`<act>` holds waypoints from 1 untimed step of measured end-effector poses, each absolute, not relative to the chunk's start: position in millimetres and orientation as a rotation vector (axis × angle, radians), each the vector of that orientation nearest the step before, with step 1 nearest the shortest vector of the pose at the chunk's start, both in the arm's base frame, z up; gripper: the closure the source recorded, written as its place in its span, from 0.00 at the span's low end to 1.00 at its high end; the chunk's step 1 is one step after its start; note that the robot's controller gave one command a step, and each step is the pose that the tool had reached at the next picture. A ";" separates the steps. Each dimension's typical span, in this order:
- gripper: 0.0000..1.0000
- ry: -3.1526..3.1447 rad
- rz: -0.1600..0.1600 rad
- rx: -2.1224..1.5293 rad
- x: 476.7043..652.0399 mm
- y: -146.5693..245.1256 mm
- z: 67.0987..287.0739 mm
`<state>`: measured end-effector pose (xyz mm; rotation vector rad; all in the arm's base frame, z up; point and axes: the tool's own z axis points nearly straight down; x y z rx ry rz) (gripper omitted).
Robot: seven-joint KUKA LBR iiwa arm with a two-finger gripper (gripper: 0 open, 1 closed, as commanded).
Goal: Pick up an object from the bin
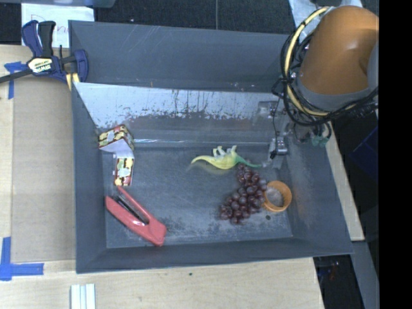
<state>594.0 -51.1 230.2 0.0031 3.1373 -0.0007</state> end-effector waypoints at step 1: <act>0.00 3.125 -0.002 -0.257 574.7 -58.3 172.8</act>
Offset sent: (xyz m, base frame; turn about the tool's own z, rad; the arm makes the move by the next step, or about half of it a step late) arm -0.0565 -0.0172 -0.0702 -0.3634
